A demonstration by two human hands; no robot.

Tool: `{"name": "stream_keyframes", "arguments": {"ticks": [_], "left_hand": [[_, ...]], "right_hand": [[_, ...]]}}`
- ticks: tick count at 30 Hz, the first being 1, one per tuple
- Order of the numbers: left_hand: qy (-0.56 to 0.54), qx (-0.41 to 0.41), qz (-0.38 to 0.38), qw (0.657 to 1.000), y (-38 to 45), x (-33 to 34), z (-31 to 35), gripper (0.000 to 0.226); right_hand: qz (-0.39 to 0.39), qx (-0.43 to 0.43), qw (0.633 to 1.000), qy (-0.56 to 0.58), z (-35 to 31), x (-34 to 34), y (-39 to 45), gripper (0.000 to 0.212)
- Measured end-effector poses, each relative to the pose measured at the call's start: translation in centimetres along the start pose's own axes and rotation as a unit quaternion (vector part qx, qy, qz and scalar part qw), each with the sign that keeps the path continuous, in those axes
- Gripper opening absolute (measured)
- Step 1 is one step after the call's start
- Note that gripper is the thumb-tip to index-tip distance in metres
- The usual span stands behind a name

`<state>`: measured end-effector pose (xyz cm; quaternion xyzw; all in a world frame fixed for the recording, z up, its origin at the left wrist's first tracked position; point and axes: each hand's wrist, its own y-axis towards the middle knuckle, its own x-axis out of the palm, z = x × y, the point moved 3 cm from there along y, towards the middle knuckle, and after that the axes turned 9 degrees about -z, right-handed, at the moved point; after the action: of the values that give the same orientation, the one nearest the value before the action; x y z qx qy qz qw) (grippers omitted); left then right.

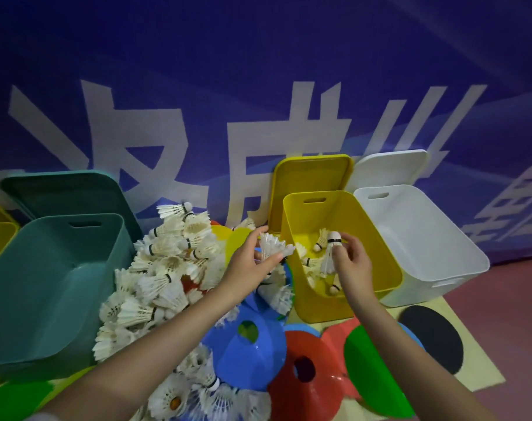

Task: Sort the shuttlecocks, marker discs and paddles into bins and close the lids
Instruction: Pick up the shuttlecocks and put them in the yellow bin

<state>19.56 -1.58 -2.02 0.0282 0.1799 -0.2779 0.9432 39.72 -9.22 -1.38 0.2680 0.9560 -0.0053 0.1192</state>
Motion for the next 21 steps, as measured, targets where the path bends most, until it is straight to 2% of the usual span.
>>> {"name": "stream_keyframes", "arguments": {"ticks": [3, 6, 8, 10, 12, 14, 19, 21], "left_hand": [[0.014, -0.001, 0.006, 1.0, 2.6, 2.7, 1.2, 0.061], [0.011, -0.019, 0.013, 1.0, 4.5, 5.5, 1.5, 0.068], [-0.001, -0.031, 0.008, 0.999, 5.6, 7.3, 1.3, 0.075], [-0.005, -0.041, 0.01, 0.999, 6.6, 8.8, 0.8, 0.077], [0.0, -0.053, 0.013, 0.999, 7.1, 9.7, 0.5, 0.077], [0.006, -0.069, 0.025, 0.997, 7.3, 10.1, 0.2, 0.077], [0.0, -0.101, 0.054, 0.993, 7.1, 10.4, -0.8, 0.079], [-0.011, -0.104, 0.058, 0.993, 7.2, 10.6, -1.0, 0.085]], "right_hand": [[0.017, 0.024, 0.998, -0.046, 2.2, -3.1, 4.1, 0.025], [-0.019, 0.063, 0.991, -0.116, 5.6, -4.4, 8.0, 0.04], [-0.094, 0.114, 0.973, -0.178, 8.3, -4.1, 10.4, 0.042], [-0.207, 0.151, 0.935, -0.247, 11.1, -2.9, 11.9, 0.04], [-0.31, 0.147, 0.89, -0.3, 13.1, -1.5, 12.2, 0.046], [-0.37, 0.139, 0.856, -0.335, 14.4, -0.7, 12.1, 0.05], [-0.397, 0.143, 0.832, -0.361, 15.4, -0.6, 13.1, 0.055], [-0.377, 0.1, 0.853, -0.346, 14.1, -1.5, 13.9, 0.052]]}}
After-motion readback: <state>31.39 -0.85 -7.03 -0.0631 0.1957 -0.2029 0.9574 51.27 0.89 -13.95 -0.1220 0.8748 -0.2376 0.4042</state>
